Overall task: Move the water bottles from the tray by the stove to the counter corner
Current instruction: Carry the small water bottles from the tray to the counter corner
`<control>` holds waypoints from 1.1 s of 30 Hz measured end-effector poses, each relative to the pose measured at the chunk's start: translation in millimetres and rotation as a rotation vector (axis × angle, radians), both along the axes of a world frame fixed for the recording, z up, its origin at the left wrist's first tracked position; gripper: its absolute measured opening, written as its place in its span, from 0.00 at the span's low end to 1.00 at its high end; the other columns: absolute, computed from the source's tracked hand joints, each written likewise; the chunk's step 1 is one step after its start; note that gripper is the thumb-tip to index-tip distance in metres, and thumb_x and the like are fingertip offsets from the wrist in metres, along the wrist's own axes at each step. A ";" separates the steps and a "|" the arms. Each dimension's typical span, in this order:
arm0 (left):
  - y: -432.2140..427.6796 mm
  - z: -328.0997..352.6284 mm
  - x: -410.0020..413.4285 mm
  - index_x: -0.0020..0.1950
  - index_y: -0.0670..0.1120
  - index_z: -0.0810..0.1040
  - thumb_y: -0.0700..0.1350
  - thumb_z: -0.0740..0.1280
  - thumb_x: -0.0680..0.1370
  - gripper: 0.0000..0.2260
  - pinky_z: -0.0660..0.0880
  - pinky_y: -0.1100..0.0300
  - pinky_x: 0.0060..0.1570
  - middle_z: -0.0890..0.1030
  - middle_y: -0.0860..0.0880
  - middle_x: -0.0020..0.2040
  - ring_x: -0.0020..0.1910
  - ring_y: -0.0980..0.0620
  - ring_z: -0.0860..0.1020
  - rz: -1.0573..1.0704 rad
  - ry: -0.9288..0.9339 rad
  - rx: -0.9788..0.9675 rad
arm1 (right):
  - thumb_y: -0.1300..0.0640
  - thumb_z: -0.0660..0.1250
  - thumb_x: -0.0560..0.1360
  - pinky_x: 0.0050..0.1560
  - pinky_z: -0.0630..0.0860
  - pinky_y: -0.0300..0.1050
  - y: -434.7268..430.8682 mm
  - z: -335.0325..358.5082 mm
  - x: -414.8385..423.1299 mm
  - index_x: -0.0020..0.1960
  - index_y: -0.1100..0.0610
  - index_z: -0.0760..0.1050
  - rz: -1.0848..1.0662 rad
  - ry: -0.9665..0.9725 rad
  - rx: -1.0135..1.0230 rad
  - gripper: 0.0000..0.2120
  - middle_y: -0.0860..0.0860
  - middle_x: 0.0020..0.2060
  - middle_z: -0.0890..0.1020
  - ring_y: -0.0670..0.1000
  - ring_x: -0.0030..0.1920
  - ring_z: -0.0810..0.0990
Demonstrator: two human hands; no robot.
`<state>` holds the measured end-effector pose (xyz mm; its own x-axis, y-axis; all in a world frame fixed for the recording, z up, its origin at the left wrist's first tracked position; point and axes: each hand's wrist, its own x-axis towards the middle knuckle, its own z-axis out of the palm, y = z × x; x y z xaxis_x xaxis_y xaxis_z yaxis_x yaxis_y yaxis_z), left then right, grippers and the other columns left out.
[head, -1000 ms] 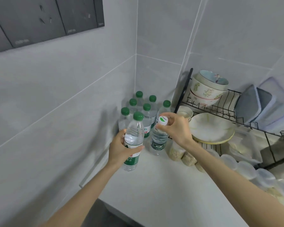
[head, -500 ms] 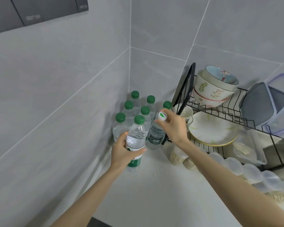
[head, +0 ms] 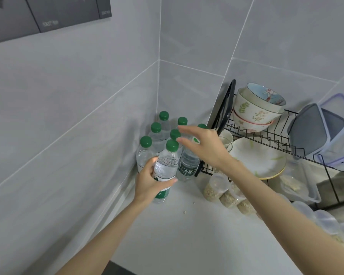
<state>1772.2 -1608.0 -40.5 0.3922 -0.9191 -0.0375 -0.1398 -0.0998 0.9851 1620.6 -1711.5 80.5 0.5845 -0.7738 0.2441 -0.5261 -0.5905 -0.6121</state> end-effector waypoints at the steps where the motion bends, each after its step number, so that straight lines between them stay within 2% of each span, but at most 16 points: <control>1: -0.6 0.4 -0.2 0.56 0.60 0.75 0.50 0.82 0.56 0.31 0.79 0.46 0.54 0.84 0.56 0.50 0.51 0.54 0.83 -0.004 -0.007 -0.009 | 0.47 0.70 0.74 0.58 0.69 0.24 3.0 4.0 4.0 0.66 0.51 0.76 0.061 0.033 0.089 0.22 0.47 0.58 0.82 0.40 0.57 0.80; 3: 0.1 4.1 -1.1 0.56 0.60 0.75 0.49 0.82 0.57 0.31 0.79 0.47 0.54 0.84 0.56 0.49 0.50 0.54 0.83 -0.014 -0.019 -0.027 | 0.48 0.74 0.70 0.59 0.76 0.35 7.8 6.5 10.8 0.64 0.51 0.77 0.152 0.104 0.178 0.23 0.49 0.52 0.85 0.43 0.51 0.83; 5: 0.3 6.4 -2.0 0.55 0.60 0.75 0.47 0.83 0.57 0.30 0.79 0.48 0.53 0.84 0.55 0.49 0.50 0.54 0.83 -0.032 -0.007 -0.033 | 0.49 0.77 0.68 0.54 0.79 0.47 10.4 4.5 13.9 0.58 0.53 0.80 0.175 0.124 0.122 0.21 0.52 0.44 0.85 0.49 0.44 0.84; 7: -0.4 7.7 -3.3 0.55 0.58 0.74 0.47 0.82 0.57 0.30 0.79 0.47 0.53 0.84 0.54 0.49 0.50 0.53 0.82 -0.045 0.006 -0.032 | 0.50 0.76 0.68 0.52 0.79 0.53 11.5 3.5 15.5 0.53 0.56 0.80 0.172 0.074 0.074 0.17 0.55 0.41 0.84 0.56 0.42 0.83; 11: -5.2 10.0 -3.6 0.57 0.56 0.73 0.47 0.82 0.60 0.30 0.78 0.47 0.56 0.83 0.52 0.52 0.54 0.51 0.81 -0.103 0.047 -0.015 | 0.52 0.75 0.68 0.48 0.78 0.55 8.3 1.9 20.2 0.47 0.57 0.80 0.157 0.052 0.023 0.12 0.56 0.36 0.83 0.58 0.39 0.80; 16: 6.1 2.2 3.0 0.69 0.49 0.70 0.34 0.73 0.72 0.28 0.73 0.65 0.60 0.77 0.52 0.66 0.65 0.57 0.75 -0.137 0.184 0.001 | 0.51 0.74 0.66 0.46 0.78 0.56 2.2 -13.5 26.5 0.45 0.51 0.79 0.129 0.080 0.027 0.10 0.51 0.34 0.81 0.55 0.37 0.79; 19: 23.2 -4.7 6.7 0.69 0.51 0.70 0.36 0.67 0.77 0.23 0.72 0.73 0.56 0.74 0.56 0.67 0.65 0.64 0.72 -0.162 0.190 0.104 | 0.53 0.74 0.66 0.47 0.79 0.56 -1.1 -21.3 30.4 0.45 0.53 0.79 0.130 0.066 0.051 0.09 0.52 0.35 0.81 0.56 0.38 0.80; 20: 27.2 -8.4 7.7 0.70 0.52 0.70 0.38 0.67 0.77 0.22 0.72 0.72 0.56 0.74 0.57 0.67 0.66 0.63 0.71 -0.168 0.193 0.160 | 0.55 0.74 0.66 0.47 0.79 0.55 -1.1 -23.2 31.6 0.45 0.54 0.79 0.127 0.065 0.054 0.09 0.53 0.35 0.80 0.56 0.37 0.79; 24: 32.5 -14.9 7.5 0.74 0.56 0.65 0.43 0.64 0.79 0.24 0.71 0.55 0.63 0.72 0.56 0.69 0.68 0.57 0.70 -0.187 0.340 0.325 | 0.56 0.74 0.68 0.43 0.78 0.54 4.4 -33.2 35.2 0.46 0.55 0.79 0.142 0.068 0.026 0.08 0.55 0.32 0.78 0.58 0.34 0.73; 29: 24.6 -10.2 1.2 0.76 0.54 0.62 0.38 0.63 0.80 0.26 0.69 0.52 0.65 0.71 0.51 0.70 0.65 0.54 0.71 -0.171 0.450 0.374 | 0.57 0.75 0.70 0.40 0.76 0.54 4.1 -40.9 33.5 0.47 0.55 0.78 0.159 0.029 0.024 0.09 0.55 0.32 0.76 0.56 0.32 0.70; 33: 23.4 -14.4 -0.1 0.77 0.54 0.58 0.37 0.63 0.79 0.29 0.69 0.51 0.65 0.68 0.53 0.73 0.68 0.54 0.69 -0.147 0.475 0.420 | 0.59 0.75 0.69 0.49 0.78 0.57 3.8 -49.3 27.0 0.53 0.55 0.79 0.124 -0.040 0.126 0.14 0.56 0.42 0.82 0.60 0.41 0.78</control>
<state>1772.0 -1584.7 -54.9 0.1159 -0.8311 -0.5439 0.2599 -0.5031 0.8242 1647.7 -1707.7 31.1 0.6695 -0.7220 0.1746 -0.4277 -0.5668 -0.7042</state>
